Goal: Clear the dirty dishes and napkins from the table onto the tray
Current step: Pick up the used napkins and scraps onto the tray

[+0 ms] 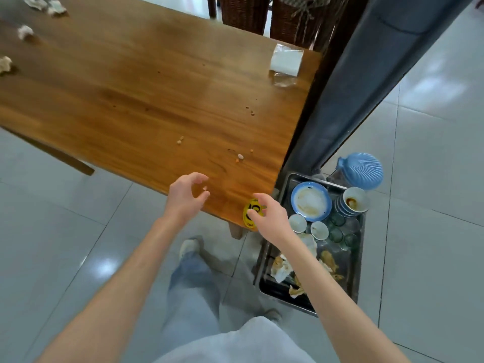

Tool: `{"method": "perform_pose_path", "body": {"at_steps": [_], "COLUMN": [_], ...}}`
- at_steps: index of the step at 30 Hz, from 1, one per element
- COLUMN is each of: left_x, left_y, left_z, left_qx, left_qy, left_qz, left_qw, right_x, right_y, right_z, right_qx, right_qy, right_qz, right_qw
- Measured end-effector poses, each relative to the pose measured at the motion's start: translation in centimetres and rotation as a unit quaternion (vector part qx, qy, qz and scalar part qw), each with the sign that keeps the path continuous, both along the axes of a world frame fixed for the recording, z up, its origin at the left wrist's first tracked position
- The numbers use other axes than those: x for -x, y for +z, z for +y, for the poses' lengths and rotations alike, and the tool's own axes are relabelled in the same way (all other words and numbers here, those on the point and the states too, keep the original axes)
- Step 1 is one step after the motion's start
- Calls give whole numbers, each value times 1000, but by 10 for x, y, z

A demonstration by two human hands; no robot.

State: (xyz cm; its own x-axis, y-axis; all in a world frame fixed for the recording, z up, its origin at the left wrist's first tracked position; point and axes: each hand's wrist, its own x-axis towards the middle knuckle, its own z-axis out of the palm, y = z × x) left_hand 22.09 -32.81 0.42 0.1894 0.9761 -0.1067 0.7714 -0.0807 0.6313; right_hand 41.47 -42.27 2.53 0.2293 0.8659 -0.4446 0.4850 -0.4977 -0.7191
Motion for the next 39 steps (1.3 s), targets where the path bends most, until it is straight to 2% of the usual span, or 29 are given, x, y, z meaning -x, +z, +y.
{"method": "perform_pose_path", "body": {"at_steps": [9,14,23,34,39], "left_x": [68,78,62,45,41], "left_y": [-27,-35,-43,-46,-45], "left_z": [124,159,201,217,221], "left_qx": [38,28,27,70,77], "left_qy": [-91,-119,-84,-79,-113], "left_qz": [40,49,79,121,188], "left_qw": [994,991,993,987,973], "right_x": [86,118,127,124,122], "right_y": [-30,-42,-50,-51,-51], "right_z": [101,125,149,157,161], "right_qx": [34,59,102,106,103], "right_qy": [-82,-75,-15,-20,-27], "right_qz": [-34,-85,-172,-168,-156], "right_qw": [995,992,980,980,982]}}
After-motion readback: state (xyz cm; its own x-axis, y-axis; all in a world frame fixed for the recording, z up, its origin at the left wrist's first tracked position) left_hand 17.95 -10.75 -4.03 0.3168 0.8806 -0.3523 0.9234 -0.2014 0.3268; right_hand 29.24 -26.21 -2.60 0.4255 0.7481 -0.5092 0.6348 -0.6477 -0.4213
